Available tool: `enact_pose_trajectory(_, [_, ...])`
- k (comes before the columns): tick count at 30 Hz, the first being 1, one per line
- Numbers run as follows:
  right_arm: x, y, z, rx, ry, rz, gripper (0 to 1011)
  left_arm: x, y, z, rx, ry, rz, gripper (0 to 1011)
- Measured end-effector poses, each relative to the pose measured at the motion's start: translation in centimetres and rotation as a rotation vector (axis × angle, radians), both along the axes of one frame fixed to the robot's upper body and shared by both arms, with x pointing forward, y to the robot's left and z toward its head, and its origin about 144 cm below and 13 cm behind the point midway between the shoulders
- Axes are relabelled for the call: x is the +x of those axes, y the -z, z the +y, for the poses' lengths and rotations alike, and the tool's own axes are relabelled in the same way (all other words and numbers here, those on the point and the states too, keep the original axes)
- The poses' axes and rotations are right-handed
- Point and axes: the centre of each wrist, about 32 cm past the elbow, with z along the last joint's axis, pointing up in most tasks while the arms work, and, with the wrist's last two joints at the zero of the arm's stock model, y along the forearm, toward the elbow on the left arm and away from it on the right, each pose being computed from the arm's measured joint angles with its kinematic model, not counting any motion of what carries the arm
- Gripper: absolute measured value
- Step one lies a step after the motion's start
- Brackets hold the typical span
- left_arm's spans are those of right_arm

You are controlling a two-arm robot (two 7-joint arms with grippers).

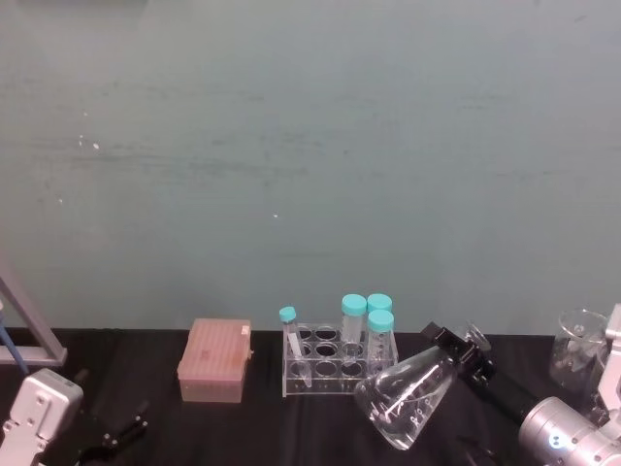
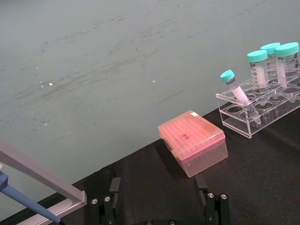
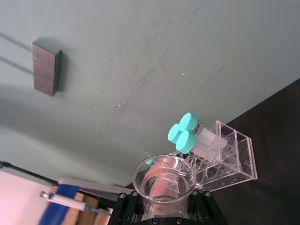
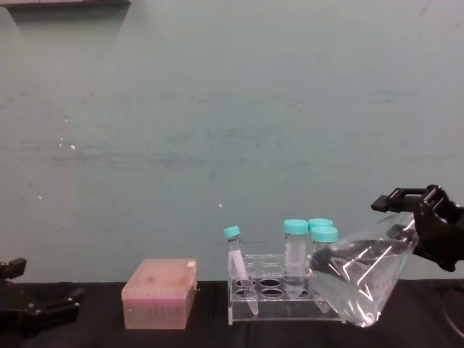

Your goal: Pick up the beaker with the right gripper, shake it three times, and then put it down.

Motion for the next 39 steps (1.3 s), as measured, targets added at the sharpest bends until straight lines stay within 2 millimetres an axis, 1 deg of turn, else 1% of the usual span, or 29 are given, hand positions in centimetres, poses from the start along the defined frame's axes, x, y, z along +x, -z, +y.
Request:
enact_pose_trajectory(2, [0.1, -0.1, 0.0, -0.046, -0.004, -0.017, 451, 0.0, 0.0, 0.0, 0.0, 0.0, 0.0, 1000])
enact_pose_trajectory(3, [0.3, -0.2, 0.0, -0.139, -0.01, -0.05, 451, 0.0, 0.0, 0.0, 0.0, 0.0, 0.0, 1000])
enact_pose_trajectory(5, [0.4, -0.3, -0.2, -0.269, -0.011, -0.107, 451, 0.0, 0.0, 0.0, 0.0, 0.0, 0.0, 1000])
enact_pose_trajectory(6, [0.5, -0.4, -0.2, -0.395, -0.006, -0.168, 451, 0.0, 0.0, 0.0, 0.0, 0.0, 0.0, 1000])
enact_pose_trajectory(8, [0.6, -0.4, -0.3, -0.54, 0.002, -0.248, 451, 0.0, 0.0, 0.0, 0.0, 0.0, 0.0, 1000])
enact_pose_trajectory(9, [0.7, -0.3, -0.6, -0.693, 0.009, -0.338, 451, 0.0, 0.0, 0.0, 0.0, 0.0, 0.0, 1000])
enact_pose_trajectory(11, [0.8, -0.3, -0.8, -0.841, 0.021, -0.432, 451, 0.0, 0.0, 0.0, 0.0, 0.0, 0.0, 1000])
enact_pose_trajectory(12, [0.9, -0.1, -1.1, -0.987, 0.032, -0.523, 452, 0.0, 0.0, 0.0, 0.0, 0.0, 0.0, 1000])
enact_pose_trajectory(15, [1.1, 0.2, -1.6, -1.185, 0.047, -0.652, 451, 0.0, 0.0, 0.0, 0.0, 0.0, 0.0, 1000])
enact_pose_trajectory(16, [1.2, 0.3, -1.9, -1.293, 0.053, -0.724, 451, 0.0, 0.0, 0.0, 0.0, 0.0, 0.0, 1000])
enact_pose_trajectory(18, [1.3, 0.5, -2.1, -1.391, 0.056, -0.787, 451, 0.0, 0.0, 0.0, 0.0, 0.0, 0.0, 1000])
enact_pose_trajectory(19, [1.3, 0.7, -2.4, -1.478, 0.06, -0.836, 451, 0.0, 0.0, 0.0, 0.0, 0.0, 0.0, 1000])
enact_pose_trajectory(22, [1.5, 1.0, -2.8, -1.599, 0.057, -0.906, 451, 0.0, 0.0, 0.0, 0.0, 0.0, 0.0, 1000])
enact_pose_trajectory(27, [1.6, 1.3, -3.2, -1.715, 0.041, -0.964, 451, 0.0, 0.0, 0.0, 0.0, 0.0, 0.0, 1000])
enact_pose_trajectory(35, [1.6, 1.3, -3.3, -1.755, 0.028, -0.984, 451, 0.0, 0.0, 0.0, 0.0, 0.0, 0.0, 1000])
enact_pose_trajectory(38, [1.7, 1.2, -3.3, -1.74, 0.031, -0.976, 451, 0.0, 0.0, 0.0, 0.0, 0.0, 0.0, 1000])
enact_pose_trajectory(39, [1.6, 1.1, -3.2, -1.704, 0.033, -0.958, 451, 0.0, 0.0, 0.0, 0.0, 0.0, 0.0, 1000])
